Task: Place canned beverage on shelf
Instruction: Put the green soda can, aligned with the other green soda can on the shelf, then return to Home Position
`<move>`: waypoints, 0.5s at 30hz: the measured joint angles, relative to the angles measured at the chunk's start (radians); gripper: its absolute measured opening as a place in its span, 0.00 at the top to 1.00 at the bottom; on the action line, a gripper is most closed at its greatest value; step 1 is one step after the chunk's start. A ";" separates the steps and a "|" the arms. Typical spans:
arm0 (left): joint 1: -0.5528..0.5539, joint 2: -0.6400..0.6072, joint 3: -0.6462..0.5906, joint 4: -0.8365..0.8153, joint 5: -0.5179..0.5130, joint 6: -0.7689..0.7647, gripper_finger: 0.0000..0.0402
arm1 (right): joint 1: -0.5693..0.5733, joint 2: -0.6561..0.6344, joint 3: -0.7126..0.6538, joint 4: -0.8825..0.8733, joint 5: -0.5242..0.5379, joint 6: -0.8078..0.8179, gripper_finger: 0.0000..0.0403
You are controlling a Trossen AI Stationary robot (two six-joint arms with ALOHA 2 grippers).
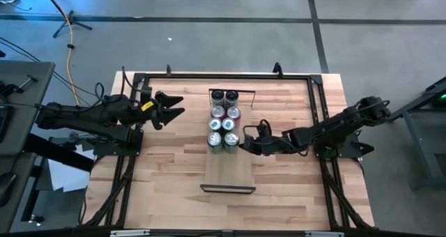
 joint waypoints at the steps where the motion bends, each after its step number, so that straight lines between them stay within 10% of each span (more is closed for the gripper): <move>1: 0.000 0.001 0.000 -0.004 0.000 0.000 0.09 | 0.000 0.005 0.000 0.012 -0.001 -0.005 1.00; 15: 0.000 -0.060 0.000 -0.054 0.055 0.059 0.09 | 0.000 -0.119 0.000 -0.039 -0.024 -0.244 1.00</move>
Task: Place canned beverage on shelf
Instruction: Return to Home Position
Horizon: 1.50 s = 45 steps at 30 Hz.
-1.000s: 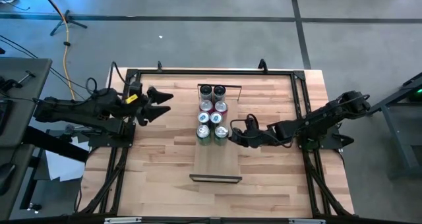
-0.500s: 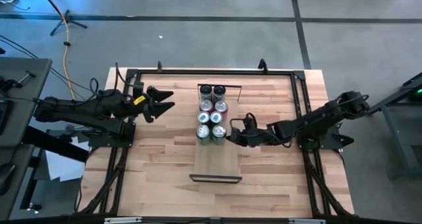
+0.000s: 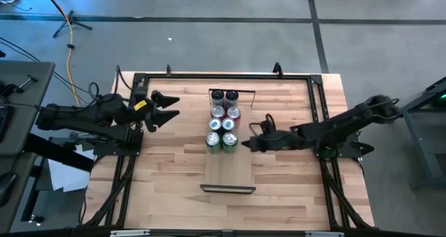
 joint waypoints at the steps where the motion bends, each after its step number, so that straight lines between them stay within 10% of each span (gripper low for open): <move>1: 0.001 -0.013 0.000 -0.005 -0.002 0.010 0.09 | 0.000 -0.034 0.000 -0.014 0.000 -0.038 1.00; 20: 0.022 -0.022 0.000 0.099 -0.055 0.200 0.09 | -0.057 -0.441 0.000 0.264 0.065 -1.153 1.00; 33: -0.038 0.013 0.037 0.118 0.004 0.235 0.12 | -0.059 -0.474 0.000 0.263 -0.101 -1.214 1.00; 45: -0.161 0.006 0.058 0.062 0.001 0.353 0.73 | -0.059 -0.475 0.000 0.262 -0.101 -1.191 1.00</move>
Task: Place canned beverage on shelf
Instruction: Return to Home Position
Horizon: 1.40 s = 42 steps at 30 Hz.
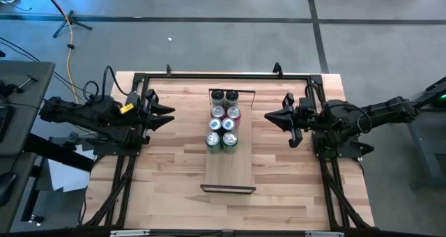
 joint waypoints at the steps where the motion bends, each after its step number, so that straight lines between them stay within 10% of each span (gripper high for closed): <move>1: -0.002 -0.001 0.000 -0.011 0.000 0.008 0.80 | 0.000 0.000 0.000 0.000 0.000 0.001 1.00; 5: 0.000 -0.001 0.000 -0.021 -0.001 0.060 0.97 | 0.000 0.000 0.000 0.000 0.000 0.004 1.00; 35: 0.027 -0.145 -0.002 -0.104 0.005 0.141 1.00 | 0.000 -0.122 0.000 -0.069 -0.011 0.012 1.00; 42: 0.027 -0.246 -0.173 -0.017 0.012 0.101 1.00 | 0.000 -0.143 0.000 -0.100 -0.011 0.034 1.00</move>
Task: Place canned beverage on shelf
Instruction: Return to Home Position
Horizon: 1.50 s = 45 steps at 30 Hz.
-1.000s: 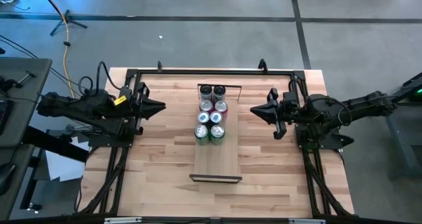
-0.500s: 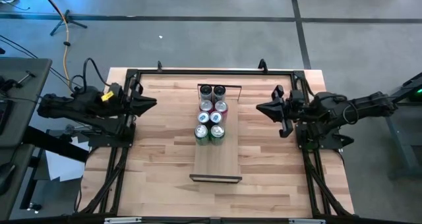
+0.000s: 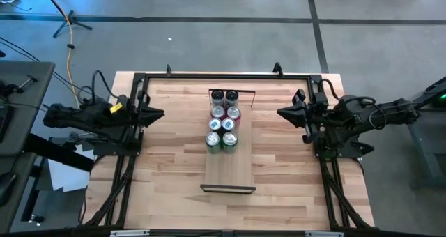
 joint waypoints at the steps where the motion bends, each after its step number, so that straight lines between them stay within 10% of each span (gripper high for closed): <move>1: 0.000 -0.017 -0.041 0.041 0.009 -0.016 1.00 | 0.000 0.000 0.000 0.002 0.000 0.002 1.00; 21: 0.000 -0.345 -0.494 0.302 0.018 -0.210 1.00 | 0.000 -0.001 0.000 -0.020 0.011 0.022 1.00; 45: 0.001 -0.342 -0.498 0.242 -0.042 -0.270 1.00 | 0.000 -0.208 -0.126 -0.253 -0.034 0.066 1.00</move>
